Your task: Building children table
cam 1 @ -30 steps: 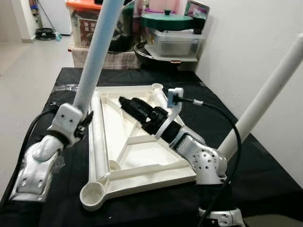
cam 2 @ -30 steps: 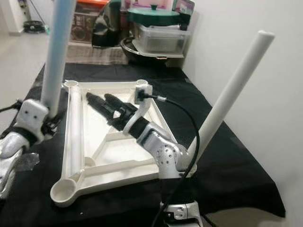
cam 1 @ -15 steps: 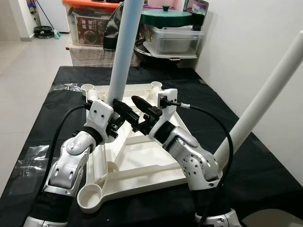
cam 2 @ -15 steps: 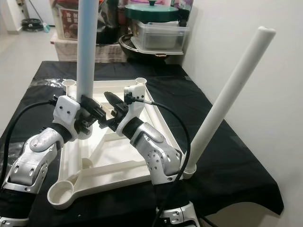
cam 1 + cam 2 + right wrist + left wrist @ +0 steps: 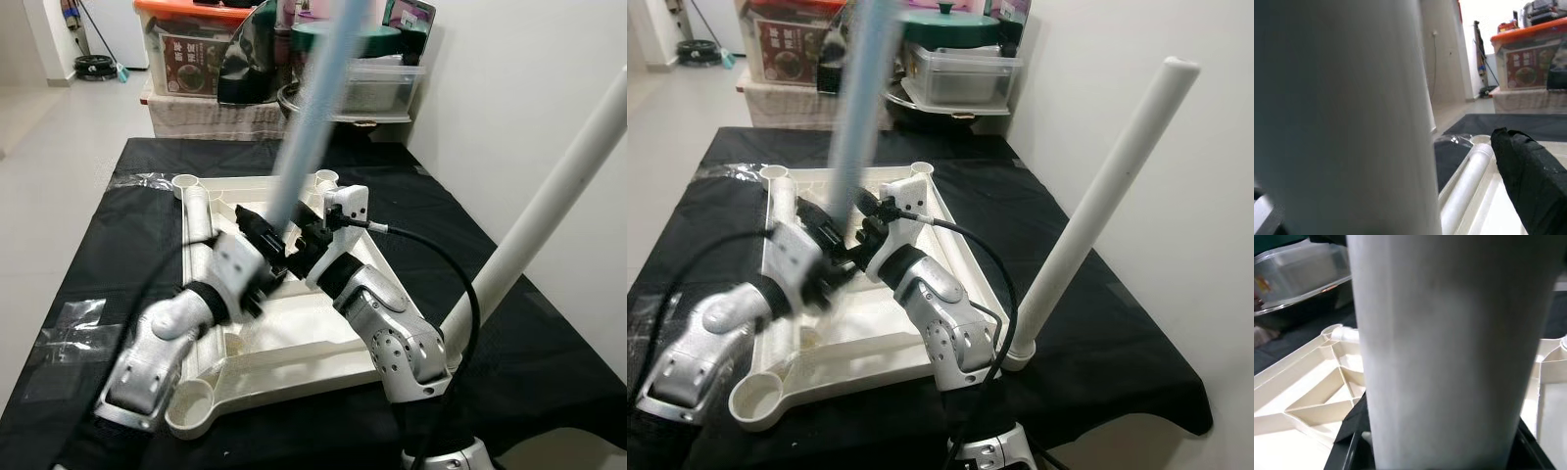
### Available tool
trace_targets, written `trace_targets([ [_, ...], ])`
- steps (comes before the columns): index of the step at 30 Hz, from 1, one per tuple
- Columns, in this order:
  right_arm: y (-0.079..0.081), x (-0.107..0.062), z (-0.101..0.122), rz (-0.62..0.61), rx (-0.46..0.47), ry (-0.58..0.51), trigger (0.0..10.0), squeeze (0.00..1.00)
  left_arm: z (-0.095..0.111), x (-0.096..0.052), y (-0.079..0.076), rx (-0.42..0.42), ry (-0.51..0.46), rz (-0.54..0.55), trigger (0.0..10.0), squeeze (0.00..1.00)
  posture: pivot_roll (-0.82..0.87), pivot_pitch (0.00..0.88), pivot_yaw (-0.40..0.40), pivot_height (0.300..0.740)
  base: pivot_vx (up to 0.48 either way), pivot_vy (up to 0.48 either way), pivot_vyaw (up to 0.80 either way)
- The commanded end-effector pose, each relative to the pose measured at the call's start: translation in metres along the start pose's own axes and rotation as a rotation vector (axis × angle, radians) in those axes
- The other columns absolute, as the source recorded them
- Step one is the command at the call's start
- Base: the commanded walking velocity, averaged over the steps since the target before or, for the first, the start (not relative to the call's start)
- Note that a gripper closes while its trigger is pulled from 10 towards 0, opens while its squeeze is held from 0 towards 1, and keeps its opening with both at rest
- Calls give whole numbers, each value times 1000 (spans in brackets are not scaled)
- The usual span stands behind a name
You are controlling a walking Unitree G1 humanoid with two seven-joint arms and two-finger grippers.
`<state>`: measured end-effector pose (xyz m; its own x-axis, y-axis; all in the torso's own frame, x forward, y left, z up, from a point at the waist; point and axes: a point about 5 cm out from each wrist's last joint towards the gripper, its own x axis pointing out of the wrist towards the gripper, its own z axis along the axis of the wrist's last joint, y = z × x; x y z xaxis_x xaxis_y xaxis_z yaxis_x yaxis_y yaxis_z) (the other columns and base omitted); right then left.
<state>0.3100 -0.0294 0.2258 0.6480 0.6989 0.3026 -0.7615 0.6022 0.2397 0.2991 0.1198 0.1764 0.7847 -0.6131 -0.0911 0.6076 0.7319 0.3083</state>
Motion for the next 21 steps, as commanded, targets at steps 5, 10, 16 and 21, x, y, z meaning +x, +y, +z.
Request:
trace_targets([
  [5, 10, 7, -3, 99, 8, 36, 10000, 0, 13, -2, -7, 36, -52, -75, 10000, 0, 68, 0, -93, 740, 0, 0, 0],
  [10, 9, 7, -17, 75, 12, 79, 10000, 0, 18, -2, -8, 33, -76, -63, 10000, 0, 71, 0, -97, 740, 0, 0, 0],
  [16, 0, 8, -27, -25, 9, 127, 10000, 0, 22, -1, -3, 39, -101, -4, 10000, 0, 71, 0, -97, 740, 0, 0, 0],
  [21, 0, 7, -32, -45, 27, 146, 10000, 0, 28, 2, -1, 31, -128, 8, 10000, 0, 70, 0, -97, 740, 0, 0, 0],
])
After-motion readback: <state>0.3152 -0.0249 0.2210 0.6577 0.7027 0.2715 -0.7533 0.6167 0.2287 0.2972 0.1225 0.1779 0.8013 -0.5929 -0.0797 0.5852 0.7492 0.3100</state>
